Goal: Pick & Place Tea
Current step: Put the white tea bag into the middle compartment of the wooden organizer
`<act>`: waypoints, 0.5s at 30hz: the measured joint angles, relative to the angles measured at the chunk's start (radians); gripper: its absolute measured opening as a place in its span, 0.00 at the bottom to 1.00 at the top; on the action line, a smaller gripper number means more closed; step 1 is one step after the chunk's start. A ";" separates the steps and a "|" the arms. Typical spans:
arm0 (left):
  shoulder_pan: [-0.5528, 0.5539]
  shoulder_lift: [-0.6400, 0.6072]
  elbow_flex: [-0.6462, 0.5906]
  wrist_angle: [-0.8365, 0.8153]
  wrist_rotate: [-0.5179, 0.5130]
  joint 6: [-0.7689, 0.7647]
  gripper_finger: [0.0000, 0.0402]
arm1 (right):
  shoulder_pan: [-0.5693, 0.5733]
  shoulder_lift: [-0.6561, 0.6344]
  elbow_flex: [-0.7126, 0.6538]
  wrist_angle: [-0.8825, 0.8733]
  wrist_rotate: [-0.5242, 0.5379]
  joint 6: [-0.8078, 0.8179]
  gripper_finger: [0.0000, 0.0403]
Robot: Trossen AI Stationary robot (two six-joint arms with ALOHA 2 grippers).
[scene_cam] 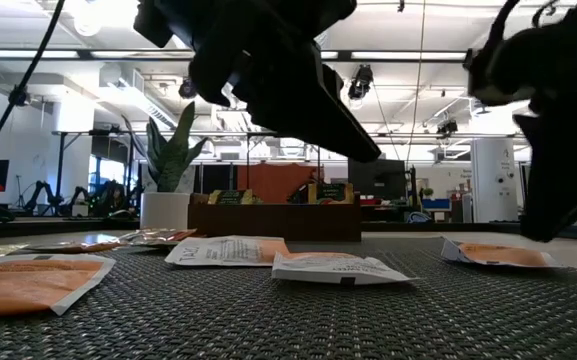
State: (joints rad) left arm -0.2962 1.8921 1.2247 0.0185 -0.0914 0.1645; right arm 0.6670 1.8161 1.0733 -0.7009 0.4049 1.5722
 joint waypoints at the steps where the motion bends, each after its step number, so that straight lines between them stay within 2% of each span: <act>1: 0.000 0.000 0.000 0.000 0.000 -0.006 0.35 | -0.008 -0.016 -0.031 0.049 -0.011 0.000 0.18; 7: 0.000 0.000 0.000 0.000 -0.001 -0.027 0.35 | -0.054 -0.049 -0.138 0.220 -0.100 -0.006 0.16; 15: 0.000 0.000 0.000 -0.001 -0.003 -0.035 0.35 | -0.075 -0.043 -0.142 0.225 -0.109 -0.057 0.11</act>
State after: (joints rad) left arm -0.2958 1.8923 1.2243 0.0174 -0.0944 0.1297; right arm 0.5921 1.7727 0.9314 -0.4759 0.2957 1.5156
